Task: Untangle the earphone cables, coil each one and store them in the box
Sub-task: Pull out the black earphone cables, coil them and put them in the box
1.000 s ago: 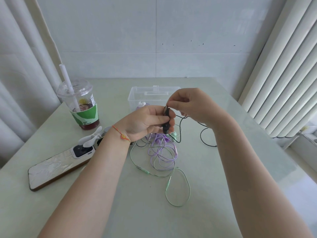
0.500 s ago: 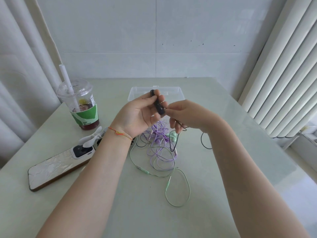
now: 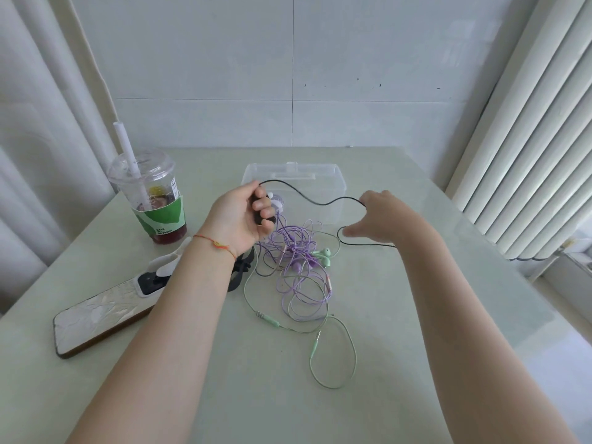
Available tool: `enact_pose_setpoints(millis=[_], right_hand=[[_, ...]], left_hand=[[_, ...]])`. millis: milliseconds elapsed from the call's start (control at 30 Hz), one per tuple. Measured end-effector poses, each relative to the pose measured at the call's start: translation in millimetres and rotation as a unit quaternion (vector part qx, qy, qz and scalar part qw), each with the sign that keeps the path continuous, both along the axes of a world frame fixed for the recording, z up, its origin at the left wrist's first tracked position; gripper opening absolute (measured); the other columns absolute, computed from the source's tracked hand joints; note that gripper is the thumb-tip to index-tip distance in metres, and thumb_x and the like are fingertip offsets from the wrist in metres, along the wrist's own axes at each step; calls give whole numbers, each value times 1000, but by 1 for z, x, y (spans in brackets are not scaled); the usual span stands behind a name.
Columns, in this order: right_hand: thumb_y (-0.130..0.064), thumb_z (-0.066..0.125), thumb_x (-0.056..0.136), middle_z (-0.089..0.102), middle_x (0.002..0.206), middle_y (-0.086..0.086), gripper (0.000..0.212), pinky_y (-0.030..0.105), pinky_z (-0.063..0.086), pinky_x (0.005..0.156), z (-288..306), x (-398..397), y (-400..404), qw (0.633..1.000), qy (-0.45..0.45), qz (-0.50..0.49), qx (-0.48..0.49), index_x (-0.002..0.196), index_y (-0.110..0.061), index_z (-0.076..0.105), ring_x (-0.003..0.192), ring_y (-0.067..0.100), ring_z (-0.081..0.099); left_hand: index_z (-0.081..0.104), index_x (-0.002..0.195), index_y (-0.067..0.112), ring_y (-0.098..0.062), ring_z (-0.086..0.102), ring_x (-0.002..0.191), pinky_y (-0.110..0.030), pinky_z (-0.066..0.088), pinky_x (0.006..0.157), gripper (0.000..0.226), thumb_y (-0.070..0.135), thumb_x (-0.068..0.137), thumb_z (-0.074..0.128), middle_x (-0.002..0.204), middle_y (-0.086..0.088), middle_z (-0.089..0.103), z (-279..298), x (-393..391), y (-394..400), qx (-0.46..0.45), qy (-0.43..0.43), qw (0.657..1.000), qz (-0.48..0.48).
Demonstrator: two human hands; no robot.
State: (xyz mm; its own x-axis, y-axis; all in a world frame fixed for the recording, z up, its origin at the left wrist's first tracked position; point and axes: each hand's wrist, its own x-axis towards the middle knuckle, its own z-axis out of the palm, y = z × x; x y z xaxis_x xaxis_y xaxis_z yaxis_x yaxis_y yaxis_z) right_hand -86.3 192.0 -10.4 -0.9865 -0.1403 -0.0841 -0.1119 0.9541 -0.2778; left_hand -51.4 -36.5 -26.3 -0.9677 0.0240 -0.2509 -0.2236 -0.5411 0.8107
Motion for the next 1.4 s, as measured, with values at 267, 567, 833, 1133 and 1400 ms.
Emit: enact_pose_setpoints(millis=[267,567,833,1133,1400], right_hand=[[-14,54,93,62,124,-9,38,22,41,98,16,23,-40,899,-1,151,-411,130,-18,58,117,3,55],[-16,57,96,70,82,-2,19,29,47,71,14,19,-36,870,-38,186,-455,105,-14,73,76,14,62],[-5,60,90,71,90,6,18,37,50,83,17,20,-28,865,-74,193,-458,106,-8,67,83,16,64],[6,60,79,60,81,6,24,34,55,76,18,23,-35,893,-45,178,-412,100,-7,64,71,18,60],[4,59,80,64,75,8,21,32,52,65,21,21,-31,892,-8,162,-422,97,-8,59,62,19,61]], left_hand=[[41,65,21,-11,36,51,-21,35,40,37,35,99,38,58,6,29,7,16,27,-32,29,978,-205],[57,70,18,-9,57,64,-14,31,36,30,29,93,42,66,3,53,12,20,23,29,87,978,-187],[64,74,13,-11,59,66,-13,25,34,23,24,88,49,68,1,54,9,19,25,35,56,982,-176],[60,66,17,-11,56,60,-16,28,37,33,33,92,48,59,4,47,11,18,27,29,52,984,-170],[73,68,16,-10,68,75,-15,37,43,33,27,90,51,75,2,69,8,18,26,23,84,990,-113]])
